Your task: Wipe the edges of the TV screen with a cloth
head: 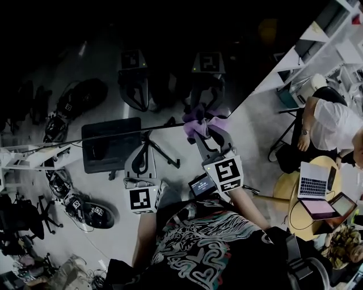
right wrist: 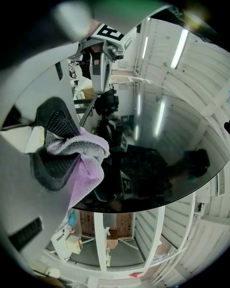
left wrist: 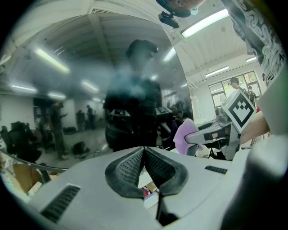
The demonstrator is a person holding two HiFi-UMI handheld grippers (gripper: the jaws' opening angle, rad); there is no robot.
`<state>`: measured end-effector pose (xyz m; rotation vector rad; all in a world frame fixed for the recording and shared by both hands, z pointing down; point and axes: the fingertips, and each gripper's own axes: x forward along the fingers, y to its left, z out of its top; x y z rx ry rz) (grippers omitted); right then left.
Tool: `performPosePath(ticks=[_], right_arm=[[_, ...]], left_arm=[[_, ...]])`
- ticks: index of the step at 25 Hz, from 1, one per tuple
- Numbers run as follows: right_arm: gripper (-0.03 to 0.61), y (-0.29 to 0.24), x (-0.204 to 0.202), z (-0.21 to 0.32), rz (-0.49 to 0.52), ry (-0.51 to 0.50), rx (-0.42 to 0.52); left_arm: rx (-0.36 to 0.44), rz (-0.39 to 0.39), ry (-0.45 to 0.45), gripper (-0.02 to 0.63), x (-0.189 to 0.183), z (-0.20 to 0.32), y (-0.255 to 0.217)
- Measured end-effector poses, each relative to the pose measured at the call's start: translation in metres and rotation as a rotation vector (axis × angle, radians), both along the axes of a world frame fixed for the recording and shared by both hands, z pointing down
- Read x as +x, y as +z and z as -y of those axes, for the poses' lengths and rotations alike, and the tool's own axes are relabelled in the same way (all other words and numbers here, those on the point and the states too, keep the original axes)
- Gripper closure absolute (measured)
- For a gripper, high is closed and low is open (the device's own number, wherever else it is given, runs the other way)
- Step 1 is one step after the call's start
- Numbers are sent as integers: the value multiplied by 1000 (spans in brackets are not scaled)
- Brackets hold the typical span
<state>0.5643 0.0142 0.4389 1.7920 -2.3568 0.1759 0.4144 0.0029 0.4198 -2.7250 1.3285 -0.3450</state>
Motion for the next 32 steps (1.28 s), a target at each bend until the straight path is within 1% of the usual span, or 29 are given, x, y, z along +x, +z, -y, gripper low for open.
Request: performPosePath(ticks=[4,7,15,18,22,32], right_arm=[[457,2,-10,5,-5,1,-5],[457,8,-17,5,-18,1,-30],[457,8,-37,15,-20,1,-21],[457,7,-47,19,-26,-7,-22],[457,6,-58,22,-28,-8,-26],[457,7,-85,32,-34,-11,-39]], left_arm=[[3,-10,-6,595,-13,4,0],[-5,-22,-13,595,-25,7,4],[-5,-37,-27,595,-49,13,3],[-6,-63,-47,595,-62,17,0],[-7,-44,-43,595,-76,19,2],[-18,-61,-52,595,-104,28,4]])
